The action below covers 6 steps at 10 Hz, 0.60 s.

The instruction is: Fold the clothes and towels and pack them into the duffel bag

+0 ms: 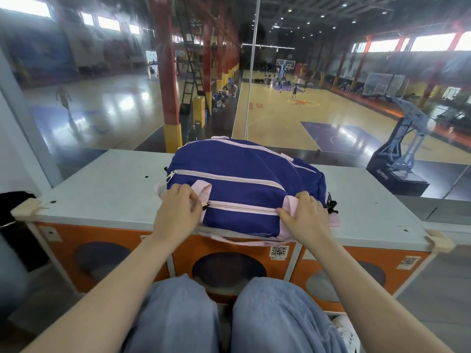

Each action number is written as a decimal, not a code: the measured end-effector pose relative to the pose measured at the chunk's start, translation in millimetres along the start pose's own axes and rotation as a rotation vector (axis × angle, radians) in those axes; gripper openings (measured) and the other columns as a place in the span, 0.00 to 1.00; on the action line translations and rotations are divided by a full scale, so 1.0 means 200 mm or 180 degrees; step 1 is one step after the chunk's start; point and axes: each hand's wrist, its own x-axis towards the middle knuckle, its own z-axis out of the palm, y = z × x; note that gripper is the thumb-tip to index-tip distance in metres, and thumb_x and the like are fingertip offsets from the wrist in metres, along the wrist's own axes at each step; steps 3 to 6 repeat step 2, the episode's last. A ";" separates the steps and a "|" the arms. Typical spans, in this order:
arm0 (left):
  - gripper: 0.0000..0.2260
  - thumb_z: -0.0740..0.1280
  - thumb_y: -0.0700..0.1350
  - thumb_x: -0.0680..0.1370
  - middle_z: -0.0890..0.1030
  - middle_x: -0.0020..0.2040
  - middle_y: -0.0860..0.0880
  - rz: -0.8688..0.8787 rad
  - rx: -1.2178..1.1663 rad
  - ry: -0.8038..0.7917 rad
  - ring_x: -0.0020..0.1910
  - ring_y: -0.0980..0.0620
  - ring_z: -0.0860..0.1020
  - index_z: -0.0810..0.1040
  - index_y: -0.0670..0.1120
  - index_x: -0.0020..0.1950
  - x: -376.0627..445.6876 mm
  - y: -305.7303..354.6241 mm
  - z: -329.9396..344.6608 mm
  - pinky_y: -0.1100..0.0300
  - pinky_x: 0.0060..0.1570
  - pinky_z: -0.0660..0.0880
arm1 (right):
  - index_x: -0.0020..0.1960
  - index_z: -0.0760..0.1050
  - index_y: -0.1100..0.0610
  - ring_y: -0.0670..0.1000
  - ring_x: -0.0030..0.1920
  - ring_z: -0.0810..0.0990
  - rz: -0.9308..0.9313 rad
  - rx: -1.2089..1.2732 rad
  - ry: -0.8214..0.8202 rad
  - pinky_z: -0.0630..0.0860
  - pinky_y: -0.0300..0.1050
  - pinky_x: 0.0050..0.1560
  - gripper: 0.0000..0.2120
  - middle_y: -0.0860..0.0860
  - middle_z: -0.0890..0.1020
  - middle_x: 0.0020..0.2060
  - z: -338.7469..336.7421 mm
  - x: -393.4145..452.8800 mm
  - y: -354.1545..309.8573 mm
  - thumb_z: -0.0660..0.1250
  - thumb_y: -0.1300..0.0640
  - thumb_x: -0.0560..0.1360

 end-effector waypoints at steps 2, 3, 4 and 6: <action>0.20 0.60 0.54 0.81 0.69 0.73 0.50 0.0534 0.0253 -0.0543 0.72 0.48 0.66 0.68 0.50 0.71 -0.06 0.14 -0.12 0.53 0.70 0.63 | 0.74 0.61 0.51 0.56 0.72 0.67 -0.0439 0.0172 -0.0048 0.66 0.56 0.71 0.32 0.51 0.68 0.73 -0.20 -0.13 -0.02 0.64 0.39 0.76; 0.20 0.60 0.54 0.81 0.69 0.73 0.50 0.0534 0.0253 -0.0543 0.72 0.48 0.66 0.68 0.50 0.71 -0.06 0.14 -0.12 0.53 0.70 0.63 | 0.74 0.61 0.51 0.56 0.72 0.67 -0.0439 0.0172 -0.0048 0.66 0.56 0.71 0.32 0.51 0.68 0.73 -0.20 -0.13 -0.02 0.64 0.39 0.76; 0.20 0.60 0.54 0.81 0.69 0.73 0.50 0.0534 0.0253 -0.0543 0.72 0.48 0.66 0.68 0.50 0.71 -0.06 0.14 -0.12 0.53 0.70 0.63 | 0.74 0.61 0.51 0.56 0.72 0.67 -0.0439 0.0172 -0.0048 0.66 0.56 0.71 0.32 0.51 0.68 0.73 -0.20 -0.13 -0.02 0.64 0.39 0.76; 0.20 0.60 0.54 0.81 0.69 0.73 0.50 0.0534 0.0253 -0.0543 0.72 0.48 0.66 0.68 0.50 0.71 -0.06 0.14 -0.12 0.53 0.70 0.63 | 0.74 0.61 0.51 0.56 0.72 0.67 -0.0439 0.0172 -0.0048 0.66 0.56 0.71 0.32 0.51 0.68 0.73 -0.20 -0.13 -0.02 0.64 0.39 0.76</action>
